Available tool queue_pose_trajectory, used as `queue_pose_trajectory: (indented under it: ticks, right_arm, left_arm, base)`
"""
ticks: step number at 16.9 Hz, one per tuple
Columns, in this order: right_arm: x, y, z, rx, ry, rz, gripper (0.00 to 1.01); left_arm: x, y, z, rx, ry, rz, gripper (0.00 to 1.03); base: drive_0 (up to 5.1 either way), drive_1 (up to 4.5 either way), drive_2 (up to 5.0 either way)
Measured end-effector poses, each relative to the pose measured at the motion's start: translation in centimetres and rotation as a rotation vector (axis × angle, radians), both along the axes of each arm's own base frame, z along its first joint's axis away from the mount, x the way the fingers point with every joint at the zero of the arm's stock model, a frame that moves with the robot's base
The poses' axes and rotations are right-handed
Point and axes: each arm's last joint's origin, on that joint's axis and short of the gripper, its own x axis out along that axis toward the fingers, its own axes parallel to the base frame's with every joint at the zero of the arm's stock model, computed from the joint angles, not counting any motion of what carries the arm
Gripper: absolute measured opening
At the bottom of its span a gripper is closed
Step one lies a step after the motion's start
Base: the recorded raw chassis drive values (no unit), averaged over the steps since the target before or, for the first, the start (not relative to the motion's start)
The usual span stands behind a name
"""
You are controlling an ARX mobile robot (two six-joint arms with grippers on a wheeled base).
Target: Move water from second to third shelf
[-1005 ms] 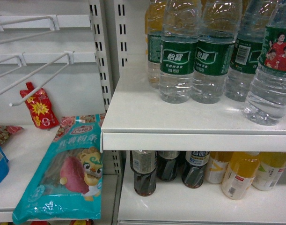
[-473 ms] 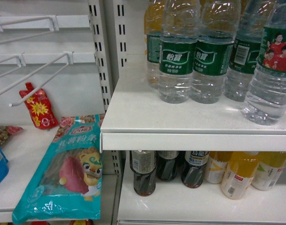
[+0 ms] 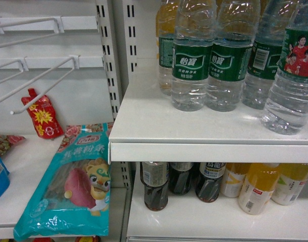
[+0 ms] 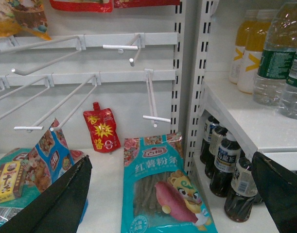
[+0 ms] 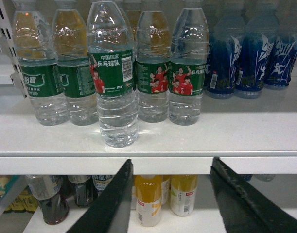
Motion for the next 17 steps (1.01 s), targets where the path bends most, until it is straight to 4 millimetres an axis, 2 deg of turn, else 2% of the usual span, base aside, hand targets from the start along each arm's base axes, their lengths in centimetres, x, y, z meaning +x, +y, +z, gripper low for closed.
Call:
queue_pose_trajectory:
  ticks: [5,17]
  right_arm:
    - [0.0,0.0,0.0,0.0,0.0,0.0,0.99]
    - [0.0,0.0,0.0,0.0,0.0,0.0,0.98]
  left_arm:
    - [0.0,0.0,0.0,0.0,0.0,0.0,0.98]
    - [0.0,0.0,0.0,0.0,0.0,0.0,0.98]
  base:
    - [0.0,0.0,0.0]
    - [0.0,0.0,0.0]
